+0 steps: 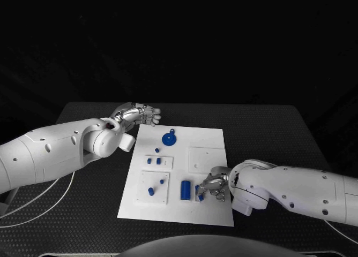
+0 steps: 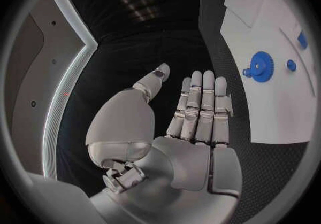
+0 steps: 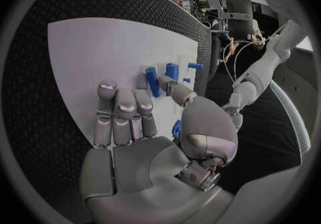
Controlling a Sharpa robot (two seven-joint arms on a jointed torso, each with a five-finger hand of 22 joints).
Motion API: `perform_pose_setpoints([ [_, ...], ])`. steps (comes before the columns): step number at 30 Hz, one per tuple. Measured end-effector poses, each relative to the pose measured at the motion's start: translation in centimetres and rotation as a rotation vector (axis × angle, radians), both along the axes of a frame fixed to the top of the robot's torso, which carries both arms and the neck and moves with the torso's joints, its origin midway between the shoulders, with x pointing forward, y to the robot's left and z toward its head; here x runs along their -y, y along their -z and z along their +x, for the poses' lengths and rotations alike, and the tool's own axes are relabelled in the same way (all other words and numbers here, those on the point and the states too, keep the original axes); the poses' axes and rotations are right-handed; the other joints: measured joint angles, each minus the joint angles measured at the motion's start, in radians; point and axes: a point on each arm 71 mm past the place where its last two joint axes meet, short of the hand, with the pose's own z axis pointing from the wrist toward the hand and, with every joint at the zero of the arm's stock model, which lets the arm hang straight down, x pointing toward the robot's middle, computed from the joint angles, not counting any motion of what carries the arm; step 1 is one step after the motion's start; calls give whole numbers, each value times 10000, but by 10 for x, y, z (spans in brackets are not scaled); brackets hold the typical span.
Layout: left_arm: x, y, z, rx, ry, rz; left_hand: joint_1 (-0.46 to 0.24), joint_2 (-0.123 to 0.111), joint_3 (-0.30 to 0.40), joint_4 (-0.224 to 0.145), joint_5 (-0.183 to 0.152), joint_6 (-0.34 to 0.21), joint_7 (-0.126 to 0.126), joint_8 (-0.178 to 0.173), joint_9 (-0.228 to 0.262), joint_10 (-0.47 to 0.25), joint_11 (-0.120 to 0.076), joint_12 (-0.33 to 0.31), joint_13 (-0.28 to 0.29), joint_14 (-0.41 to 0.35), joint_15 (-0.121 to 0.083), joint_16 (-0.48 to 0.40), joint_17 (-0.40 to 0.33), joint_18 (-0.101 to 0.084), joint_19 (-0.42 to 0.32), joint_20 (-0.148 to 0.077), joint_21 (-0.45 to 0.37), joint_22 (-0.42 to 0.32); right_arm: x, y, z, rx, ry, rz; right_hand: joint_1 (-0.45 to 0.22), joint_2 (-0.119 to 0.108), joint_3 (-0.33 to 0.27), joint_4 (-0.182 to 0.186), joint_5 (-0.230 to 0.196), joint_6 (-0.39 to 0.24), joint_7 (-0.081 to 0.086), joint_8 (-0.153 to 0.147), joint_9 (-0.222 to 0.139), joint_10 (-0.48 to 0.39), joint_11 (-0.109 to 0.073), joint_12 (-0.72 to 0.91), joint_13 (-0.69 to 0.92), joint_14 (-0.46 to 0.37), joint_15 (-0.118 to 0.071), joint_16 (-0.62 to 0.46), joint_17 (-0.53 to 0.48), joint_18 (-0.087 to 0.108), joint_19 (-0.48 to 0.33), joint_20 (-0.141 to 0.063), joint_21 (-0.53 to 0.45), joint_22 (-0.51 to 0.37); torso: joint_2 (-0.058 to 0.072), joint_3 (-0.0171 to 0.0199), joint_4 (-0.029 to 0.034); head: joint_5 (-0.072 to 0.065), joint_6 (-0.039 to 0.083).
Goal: Assemble the parts on the task board
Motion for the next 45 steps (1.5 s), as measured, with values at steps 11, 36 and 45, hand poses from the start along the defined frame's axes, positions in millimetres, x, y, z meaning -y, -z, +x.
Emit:
perform_pose_setpoints([
  [11, 0, 0, 0, -4, -1, 8, 0, 0, 0, 0, 0, 0, 0, 0, 1, 0, 0, 0, 1, 0, 0, -35, 0, -8, 0, 0, 0, 8, 0, 0, 0, 58, -113, 7, -233, -684, 227, 641, -996, 15, -15, 0, -10, 38, -38, -47, -1, -12, -61, 1, -10, -1, 75, -42, -2, -55, -1, 0, -2, 10, -29],
  [36, -5, 1, 6, 92, -228, 124, 0, 0, 0, 0, 0, 0, 0, 0, -18, 0, 0, 0, -7, 0, 0, -33, 18, 75, 0, 0, 0, 16, 39, -19, 18, 963, 103, 451, -229, -1103, -181, 562, -1003, -206, -45, -126, -97, -129, 53, -135, -38, -14, -56, 1, -9, 2, 49, -59, -6, -54, -35, 14, -26, -62, 302],
  [45, -15, 0, 13, 342, -599, 189, 0, 0, 0, 0, 0, 0, 0, 48, -18, 37, -37, 0, -7, 55, 55, -33, 92, 75, 0, 1, 0, 50, 71, -62, 94, 3445, 872, 2292, -75, 244, -2243, -782, 1011, -794, 183, -261, -19, -864, 240, -633, -392, -341, 161, -70, 63, 3, -370, 63, -12, -24, -199, 14, -119, -210, 1308],
])
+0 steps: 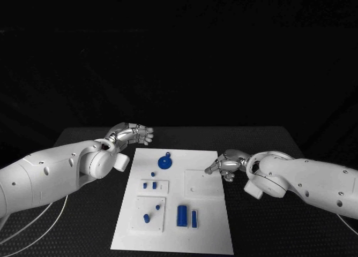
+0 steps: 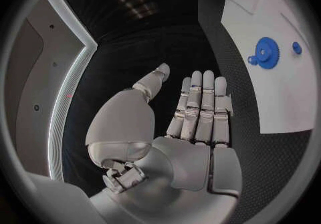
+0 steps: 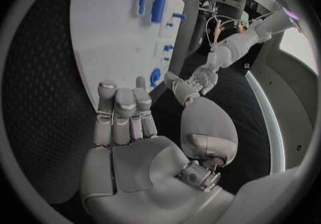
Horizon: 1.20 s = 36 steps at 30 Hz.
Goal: Assemble the parts on the task board
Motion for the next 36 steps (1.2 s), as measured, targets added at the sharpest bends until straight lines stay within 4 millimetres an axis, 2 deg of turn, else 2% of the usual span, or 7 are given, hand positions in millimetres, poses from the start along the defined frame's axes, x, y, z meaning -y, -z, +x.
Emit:
perform_pose_setpoints([
  [10, -12, -8, 20, 394, -680, 39, 0, 0, 0, 0, 0, -33, -34, 0, -60, -33, 33, -78, -39, 37, -33, -46, 45, -8, 0, 0, -96, 38, 21, -24, 77, 1872, 1638, 2489, 740, 409, -407, -322, 253, -460, 324, -28, -38, -1860, 282, -1847, -1229, -1973, 354, -1686, -844, 90, -2106, 746, -1407, -364, -425, 39, -56, 28, 1249],
  [15, -23, -7, 29, 435, -1152, 10, 0, 0, -28, -28, 0, -298, -69, -92, -159, -597, 65, -138, -220, -231, -27, -399, 25, -15, -337, 40, -359, 56, 28, -26, 91, 2188, 2309, 3604, 1035, 501, -205, -298, -5, -903, 777, -116, -43, -3122, 845, -4886, -4112, -3633, 1510, -4753, -2760, -520, -4214, 1442, -3509, -1271, -553, 58, -98, 78, 1730],
  [21, -21, -7, 35, 489, -1314, -233, -123, -89, -28, -28, 0, -557, -197, -202, -260, -1203, -19, -138, -561, -941, 74, -1018, -262, -392, -974, 139, -1051, -158, 27, -20, 95, 2071, 2743, 4708, 1307, 668, -243, -322, -527, -1418, 631, -155, -153, -3034, 1442, -7929, -7842, -4336, 2432, -7750, -4716, -811, -5559, 1991, -5420, -2244, -634, 88, -110, 143, 2029],
  [25, -23, -7, 36, 502, -1406, -333, -184, -33, -84, -17, 0, -639, -217, -250, -300, -1260, -69, -138, -632, -1146, 48, -1149, -391, -388, -1118, 158, -1243, -247, 28, -22, 96, 2074, 2816, 5100, 1339, 754, -508, -281, -570, -1542, 585, -60, -342, -2638, 1418, -8863, -9245, -4413, 2423, -8508, -5346, -812, -5605, 2112, -6067, -2599, -648, 110, -103, 175, 2106],
  [27, -23, -6, 36, 496, -1412, -328, -821, 137, -962, 311, -132, -2094, -467, -934, -996, -1855, -248, -252, -794, -2621, -166, -1603, -1454, -390, -2233, 99, -1959, -936, 28, -21, 96, 2072, 2822, 5095, -282, 916, -1401, 244, -1077, -3073, 312, -481, -1302, -4332, 1149, -9401, -9872, -5941, 2192, -9240, -6406, -1130, -6557, 1824, -6834, -3535, -649, 114, -99, 178, 2111],
  [32, -18, -3, 31, 399, -1356, -446, -5991, 703, -3166, 1201, -449, -5867, -1094, -2653, -2803, -6403, -774, -569, -1203, -6450, -742, -2741, -4215, -539, -5065, -44, -3794, -3353, 25, -21, 92, 2032, 2767, 5166, -4464, 1182, -3559, 1551, -2313, -6871, -456, -1573, -3646, -8687, 484, -10529, -11098, -9858, 1545, -10924, -8926, -1815, -8934, 933, -8647, -8567, -675, 114, -87, 154, 1976],
  [36, -6, 0, 23, 310, -1228, -658, -7912, 880, -3882, 1495, -544, -7102, -1299, -3210, -3395, -8795, -939, -654, -1336, -7703, -930, -3111, -5120, -538, -5994, -89, -4391, -6926, 19, -21, 85, 2009, 2710, 5353, -5814, 1266, -4263, 1981, -2718, -8106, -697, -1926, -4412, -10111, 267, -10889, -11491, -11136, 1340, -11468, -9746, -1997, -9712, 647, -9236, -10340, -736, 125, -54, 120, 1756],
])
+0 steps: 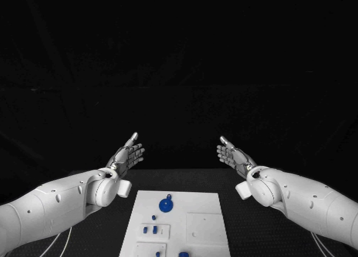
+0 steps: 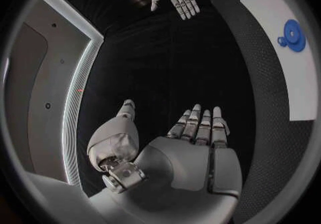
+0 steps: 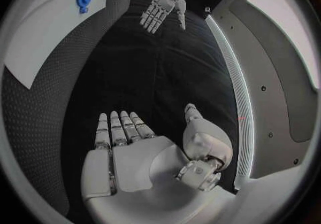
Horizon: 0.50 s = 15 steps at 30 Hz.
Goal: Assemble the parts on the task board
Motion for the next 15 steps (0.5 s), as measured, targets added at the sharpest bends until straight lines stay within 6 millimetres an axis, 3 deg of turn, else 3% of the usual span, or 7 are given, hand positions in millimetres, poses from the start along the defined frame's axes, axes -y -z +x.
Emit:
perform_pose_setpoints([
  [1, 5, 1, -4, -15, 30, -85, -468, 40, -173, 70, 0, -297, -49, -135, -143, -583, -42, -29, -30, -302, -48, -88, -218, 1, -218, -6, -147, -1070, -3, 0, -3, 31, -19, 99, -327, 21, -171, 103, -95, -297, -59, -89, -185, -343, -54, -85, -90, -309, -49, -130, -195, -67, -181, -73, -142, -429, -32, 6, 15, -16, -109],
  [5, 24, 5, -22, -39, 33, -392, -1504, 133, -550, 232, -60, -949, -162, -431, -457, -1872, -132, -35, -101, -963, -146, -293, -701, 0, -710, -40, -461, -3479, -15, -3, -19, 166, 6, 553, -1044, 65, -522, 335, -307, -943, -187, -276, -585, -1090, -168, -272, -297, -973, -162, -414, -628, -70, -573, -225, -447, -1363, -146, 32, 77, -79, -468],
  [9, 46, 4, -44, 38, -96, -692, -2024, 181, -727, 328, -60, -1281, -220, -546, -616, -2516, -180, -82, -134, -1296, -194, -374, -943, 2, -909, -53, -605, -4709, -26, -7, -39, 360, 245, 1141, -1409, 94, -713, 467, -398, -1260, -263, -338, -801, -1480, -236, -366, -402, -1328, -213, -546, -854, -217, -776, -318, -580, -1851, -240, 53, 133, -122, -720],
  [15, 68, -2, -72, 306, -577, -850, -2341, 214, -811, 356, -98, -1441, -270, -630, -719, -2922, -233, -82, -152, -1469, -231, -420, -1107, 2, -1083, -57, -683, -5522, -40, -14, -71, 548, 916, 1935, -1750, 113, -889, 564, -501, -1590, -322, -439, -1000, -1850, -292, -445, -500, -1646, -278, -687, -1064, -219, -977, -379, -744, -2334, -302, 65, 169, -140, -846],
])
